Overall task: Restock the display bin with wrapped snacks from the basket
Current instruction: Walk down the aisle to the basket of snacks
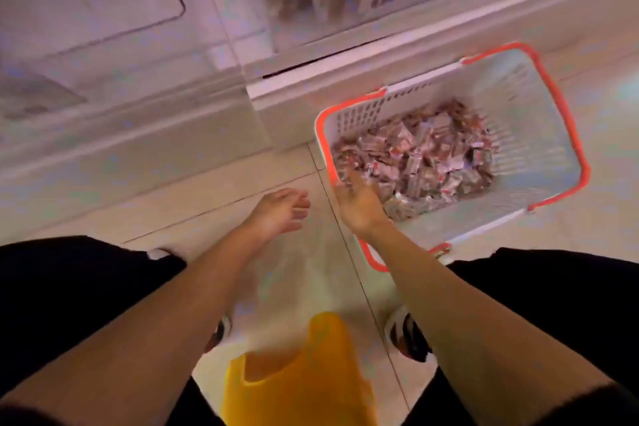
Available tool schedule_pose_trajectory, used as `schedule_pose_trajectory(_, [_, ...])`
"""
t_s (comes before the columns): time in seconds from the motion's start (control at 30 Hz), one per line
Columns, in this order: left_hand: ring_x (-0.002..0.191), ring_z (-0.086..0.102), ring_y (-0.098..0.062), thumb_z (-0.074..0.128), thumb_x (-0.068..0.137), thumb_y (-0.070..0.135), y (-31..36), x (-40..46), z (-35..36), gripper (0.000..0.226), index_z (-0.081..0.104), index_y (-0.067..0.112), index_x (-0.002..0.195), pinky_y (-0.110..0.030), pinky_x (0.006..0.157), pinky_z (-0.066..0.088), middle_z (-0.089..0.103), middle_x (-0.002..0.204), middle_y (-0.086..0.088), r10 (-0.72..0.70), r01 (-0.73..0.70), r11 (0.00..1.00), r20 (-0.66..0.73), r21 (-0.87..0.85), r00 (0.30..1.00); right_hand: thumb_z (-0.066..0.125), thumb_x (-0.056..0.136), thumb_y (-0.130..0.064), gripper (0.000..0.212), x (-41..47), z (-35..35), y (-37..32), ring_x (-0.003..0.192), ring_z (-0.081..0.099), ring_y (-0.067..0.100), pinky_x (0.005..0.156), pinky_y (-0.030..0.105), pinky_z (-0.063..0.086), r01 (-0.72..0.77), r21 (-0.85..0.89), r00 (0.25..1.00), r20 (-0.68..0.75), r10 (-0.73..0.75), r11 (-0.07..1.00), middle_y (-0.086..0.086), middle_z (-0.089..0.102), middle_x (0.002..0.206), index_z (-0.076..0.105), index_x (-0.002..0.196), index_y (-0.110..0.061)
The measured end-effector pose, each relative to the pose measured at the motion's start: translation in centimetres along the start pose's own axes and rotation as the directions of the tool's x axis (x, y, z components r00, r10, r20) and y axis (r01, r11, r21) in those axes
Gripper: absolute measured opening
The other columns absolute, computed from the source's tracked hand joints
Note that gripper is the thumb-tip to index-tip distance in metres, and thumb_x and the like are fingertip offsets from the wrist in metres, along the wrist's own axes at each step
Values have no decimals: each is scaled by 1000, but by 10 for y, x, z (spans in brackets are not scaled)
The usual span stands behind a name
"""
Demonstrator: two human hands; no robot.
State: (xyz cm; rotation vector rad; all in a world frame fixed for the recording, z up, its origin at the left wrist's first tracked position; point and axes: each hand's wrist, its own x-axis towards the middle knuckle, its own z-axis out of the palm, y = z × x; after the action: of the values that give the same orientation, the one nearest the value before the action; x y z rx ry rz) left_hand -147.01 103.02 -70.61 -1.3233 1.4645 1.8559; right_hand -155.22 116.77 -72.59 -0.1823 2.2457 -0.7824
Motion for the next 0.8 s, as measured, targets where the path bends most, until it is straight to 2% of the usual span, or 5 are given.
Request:
schedule_pose_trajectory(0.27, [98, 61, -25, 46, 102, 36, -40, 16, -51, 34, 61, 9, 116, -40, 96, 48, 66, 109, -10, 102, -104, 993, -34, -52, 994, 40, 101, -23, 33, -8, 50, -16, 103, 61, 32, 83, 36, 45, -120, 199, 972, -177, 156, 973, 18, 66, 112, 66, 116, -9])
schedule_pose_trajectory(0.37, [103, 61, -23, 45, 102, 40, -70, -12, -84, 34, 61, 11, 112, -39, 96, 48, 66, 108, -8, 164, -187, 971, -152, -152, 975, 41, 99, -13, 32, -35, 86, -33, 106, 62, 33, 83, 34, 46, -12, -79, 1000, 1, 12, 997, 20, 67, 114, 68, 116, -4])
schedule_pose_trajectory(0.53, [88, 60, -22, 50, 98, 49, -141, -42, -136, 40, 61, 12, 106, -35, 84, 50, 65, 96, -6, 105, -178, 961, -321, -209, 941, 45, 105, -23, 36, -77, 116, -67, 117, 55, 6, 97, 19, 45, 242, 152, 817, 500, -286, 958, -5, 57, 132, 53, 139, -15])
schedule_pose_trajectory(0.63, [84, 64, -32, 53, 99, 29, -159, -45, -156, 30, 64, 2, 106, -36, 73, 49, 62, 86, -16, 63, -173, 973, -540, -156, 839, 59, 98, -28, 45, -58, 68, -74, 130, 52, 24, 109, 32, 40, 361, -183, 931, 126, -343, 914, 10, 56, 142, 55, 138, -9])
schedule_pose_trajectory(0.8, [98, 56, -27, 45, 98, 7, -168, -39, -201, 40, 49, -4, 137, -29, 72, 46, 54, 113, -15, 17, -135, 982, -662, -129, 749, 70, 81, -53, 76, -11, -37, 5, 126, 48, 41, 104, 46, 42, -231, -382, 924, -373, 79, 895, 22, 48, 139, 48, 137, -5])
